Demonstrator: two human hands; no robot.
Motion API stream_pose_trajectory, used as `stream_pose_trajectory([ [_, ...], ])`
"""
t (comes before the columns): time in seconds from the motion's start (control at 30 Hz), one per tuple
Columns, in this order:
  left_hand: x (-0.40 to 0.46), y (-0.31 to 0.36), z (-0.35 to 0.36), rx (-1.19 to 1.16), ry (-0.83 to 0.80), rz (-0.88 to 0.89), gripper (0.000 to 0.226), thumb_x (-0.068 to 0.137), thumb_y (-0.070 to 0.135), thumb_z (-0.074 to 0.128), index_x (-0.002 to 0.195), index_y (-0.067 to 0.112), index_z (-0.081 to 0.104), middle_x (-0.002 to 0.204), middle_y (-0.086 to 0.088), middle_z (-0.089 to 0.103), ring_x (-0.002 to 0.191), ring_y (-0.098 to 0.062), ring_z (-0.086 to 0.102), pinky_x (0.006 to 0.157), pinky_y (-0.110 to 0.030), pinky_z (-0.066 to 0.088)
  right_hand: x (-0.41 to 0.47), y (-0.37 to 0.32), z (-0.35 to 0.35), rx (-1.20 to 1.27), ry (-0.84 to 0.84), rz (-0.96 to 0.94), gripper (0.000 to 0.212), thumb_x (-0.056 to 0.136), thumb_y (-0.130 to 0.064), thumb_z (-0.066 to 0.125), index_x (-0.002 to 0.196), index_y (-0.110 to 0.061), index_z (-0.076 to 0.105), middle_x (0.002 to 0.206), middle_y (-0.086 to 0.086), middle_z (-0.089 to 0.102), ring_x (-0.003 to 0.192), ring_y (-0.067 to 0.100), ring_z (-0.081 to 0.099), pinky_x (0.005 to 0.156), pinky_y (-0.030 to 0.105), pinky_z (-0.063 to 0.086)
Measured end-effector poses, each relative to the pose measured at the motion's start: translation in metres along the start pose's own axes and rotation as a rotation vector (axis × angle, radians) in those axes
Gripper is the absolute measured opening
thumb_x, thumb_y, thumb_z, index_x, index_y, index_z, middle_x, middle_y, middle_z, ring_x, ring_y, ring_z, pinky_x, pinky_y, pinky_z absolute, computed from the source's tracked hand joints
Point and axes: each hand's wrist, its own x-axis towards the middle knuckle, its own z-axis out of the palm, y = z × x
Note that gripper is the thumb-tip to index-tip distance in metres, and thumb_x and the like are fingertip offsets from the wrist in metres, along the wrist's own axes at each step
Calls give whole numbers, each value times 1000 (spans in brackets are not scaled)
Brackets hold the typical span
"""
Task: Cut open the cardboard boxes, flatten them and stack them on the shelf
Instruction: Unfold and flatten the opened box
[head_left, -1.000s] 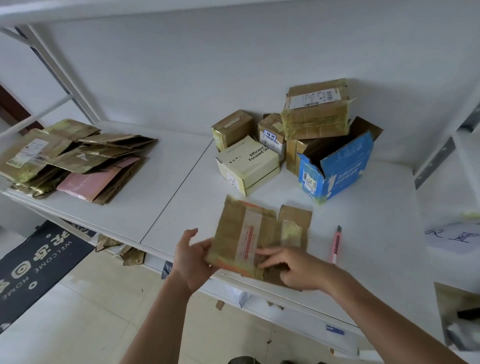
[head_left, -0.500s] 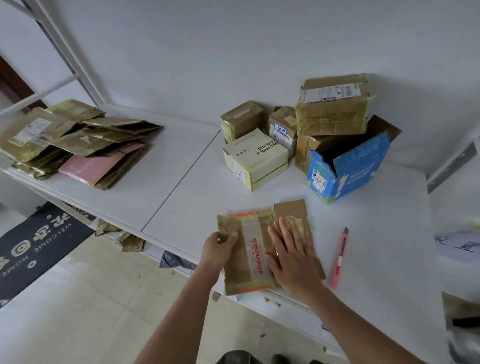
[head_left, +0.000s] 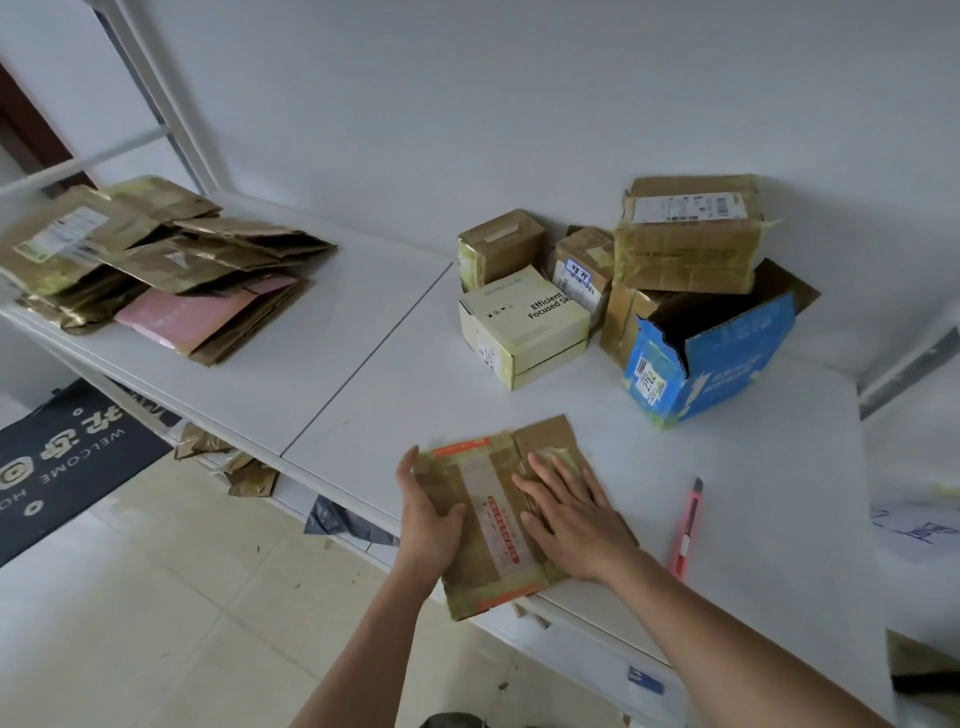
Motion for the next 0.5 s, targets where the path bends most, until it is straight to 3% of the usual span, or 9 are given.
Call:
stream_pose_trajectory([
  [0.1, 6, -2, -2, 205, -94, 74, 68, 91, 0, 54, 144, 36, 31, 124, -2, 34, 117, -24, 46, 97, -31, 44, 12, -5, -5, -64, -14, -11, 55, 103, -52, 10, 156, -39, -2, 160, -15, -25, 145, 11, -30, 120, 41, -17],
  [0.2, 17, -2, -15, 132, 59, 32, 63, 92, 2, 59, 147, 27, 42, 121, -1, 36, 109, -18, 45, 100, -31, 42, 33, -17, -22, 66, -9, -97, 53, 105, -44, 22, 156, -38, 8, 162, -16, -15, 148, 9, -21, 122, 41, -11],
  [0.3, 33, -1, -45, 81, 258, 20, 63, 91, 3, 61, 148, 25, 42, 122, -4, 38, 109, -21, 45, 103, -36, 40, 52, -30, -46, 271, 274, -118, 50, 105, -28, 38, 153, -28, 27, 165, -8, 7, 152, 15, -4, 124, 41, 4],
  [0.37, 46, -1, -67, 137, 370, -64, 62, 92, 7, 60, 148, 27, 43, 136, -11, 33, 124, -31, 40, 109, -42, 35, 65, -29, -62, 244, 482, -78, 50, 102, -20, 46, 151, -18, 36, 163, 4, 19, 151, 26, 9, 123, 43, 14],
  [0.43, 55, -2, -80, 435, 408, -95, 58, 91, 10, 58, 141, 36, 48, 158, -12, 6, 143, -36, 14, 119, -46, 20, 81, -24, -78, 144, 539, -12, 55, 100, -22, 49, 153, -17, 31, 164, 7, 17, 151, 31, 9, 122, 45, 15],
  [0.5, 62, -7, -79, 689, 294, 86, 55, 94, 23, 59, 142, 47, 43, 164, -2, -20, 149, -35, -16, 122, -49, -5, 102, -19, -92, 63, 506, 92, 61, 101, -31, 48, 156, -24, 22, 165, 5, 7, 151, 34, 4, 122, 48, 14],
])
